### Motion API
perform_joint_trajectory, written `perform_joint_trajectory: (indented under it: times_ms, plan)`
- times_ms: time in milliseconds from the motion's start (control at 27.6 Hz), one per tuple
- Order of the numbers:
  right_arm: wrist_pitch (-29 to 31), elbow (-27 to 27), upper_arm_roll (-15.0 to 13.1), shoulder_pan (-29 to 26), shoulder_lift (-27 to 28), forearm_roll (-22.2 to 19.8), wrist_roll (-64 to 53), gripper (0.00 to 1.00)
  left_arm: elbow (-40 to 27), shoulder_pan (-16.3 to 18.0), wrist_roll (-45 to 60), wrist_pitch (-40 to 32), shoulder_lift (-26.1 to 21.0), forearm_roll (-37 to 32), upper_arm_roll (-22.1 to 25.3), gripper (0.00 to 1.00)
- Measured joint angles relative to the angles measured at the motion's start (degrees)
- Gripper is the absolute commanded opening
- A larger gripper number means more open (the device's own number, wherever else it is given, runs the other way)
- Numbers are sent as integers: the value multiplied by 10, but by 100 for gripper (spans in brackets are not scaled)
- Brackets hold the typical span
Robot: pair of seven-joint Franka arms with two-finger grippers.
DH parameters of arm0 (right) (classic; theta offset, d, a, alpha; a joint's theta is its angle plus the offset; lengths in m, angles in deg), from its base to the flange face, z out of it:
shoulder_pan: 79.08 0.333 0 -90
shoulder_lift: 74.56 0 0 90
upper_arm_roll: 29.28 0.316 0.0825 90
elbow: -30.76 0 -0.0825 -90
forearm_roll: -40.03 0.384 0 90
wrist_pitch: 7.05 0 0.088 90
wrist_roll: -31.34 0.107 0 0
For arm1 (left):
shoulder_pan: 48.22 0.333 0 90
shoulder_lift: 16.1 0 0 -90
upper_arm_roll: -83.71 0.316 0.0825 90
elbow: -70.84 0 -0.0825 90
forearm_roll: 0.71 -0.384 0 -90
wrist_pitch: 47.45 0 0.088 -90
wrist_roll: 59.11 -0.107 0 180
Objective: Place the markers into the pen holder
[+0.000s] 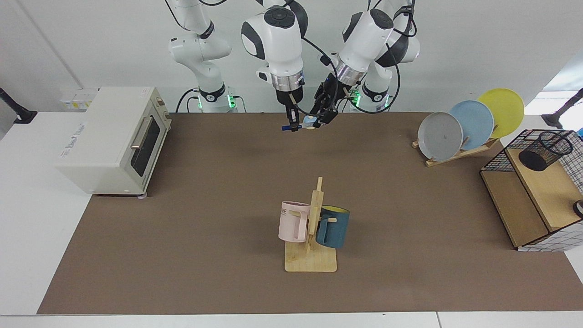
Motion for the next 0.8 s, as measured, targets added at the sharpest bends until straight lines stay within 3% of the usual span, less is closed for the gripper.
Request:
perform_joint_trajectory:
  times_ms: [181,218,254,798]
  plan:
    - [-8,0,3,1,0,0,-1,0,0,3,0,8,-2,-2,2,0]
    - [-8,0,3,1,0,0,-1,37,0,3,0,8,-2,-2,2,0]
    - [-8,0,3,1,0,0,-1,99,1,3,1,9,-2,-2,1,0]
    - [-21,6,-10,-4,-5,-2,-97,100,0,-2,29,-15,-2,-4,-7,0]
